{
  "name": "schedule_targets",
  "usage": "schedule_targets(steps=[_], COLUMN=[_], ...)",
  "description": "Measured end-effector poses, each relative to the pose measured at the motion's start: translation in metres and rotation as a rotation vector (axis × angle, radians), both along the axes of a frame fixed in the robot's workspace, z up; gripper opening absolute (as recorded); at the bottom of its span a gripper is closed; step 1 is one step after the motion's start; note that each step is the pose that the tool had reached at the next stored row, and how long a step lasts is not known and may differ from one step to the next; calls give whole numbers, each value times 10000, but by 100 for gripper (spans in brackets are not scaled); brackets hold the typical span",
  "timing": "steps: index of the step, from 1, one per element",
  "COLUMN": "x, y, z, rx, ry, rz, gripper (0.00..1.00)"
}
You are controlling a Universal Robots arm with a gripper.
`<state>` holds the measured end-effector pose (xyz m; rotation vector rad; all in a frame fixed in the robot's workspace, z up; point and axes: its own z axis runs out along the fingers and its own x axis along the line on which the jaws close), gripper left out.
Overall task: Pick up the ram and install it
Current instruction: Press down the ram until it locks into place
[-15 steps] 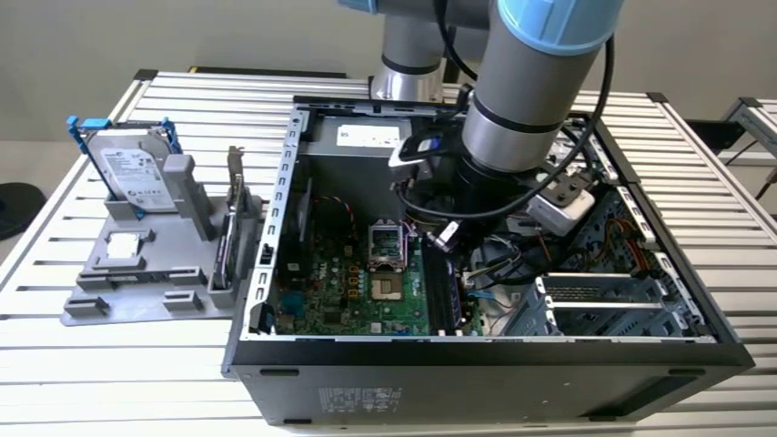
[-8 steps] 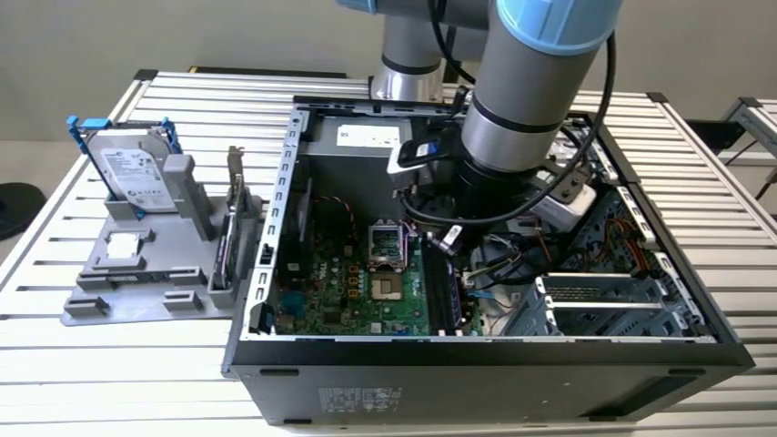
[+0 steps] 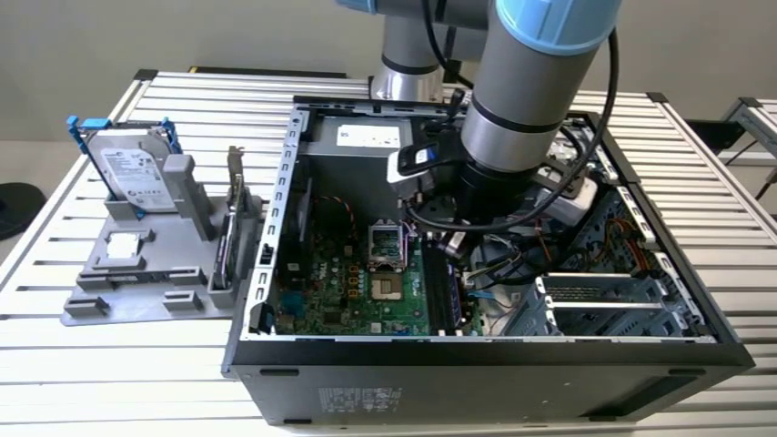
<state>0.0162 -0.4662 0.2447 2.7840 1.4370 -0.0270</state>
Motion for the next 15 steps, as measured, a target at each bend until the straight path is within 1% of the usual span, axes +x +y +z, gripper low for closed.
schedule_targets(steps=[15], x=[-1], y=[2], z=[-1], rx=[1], ry=[0], rz=[2474], gripper=[0])
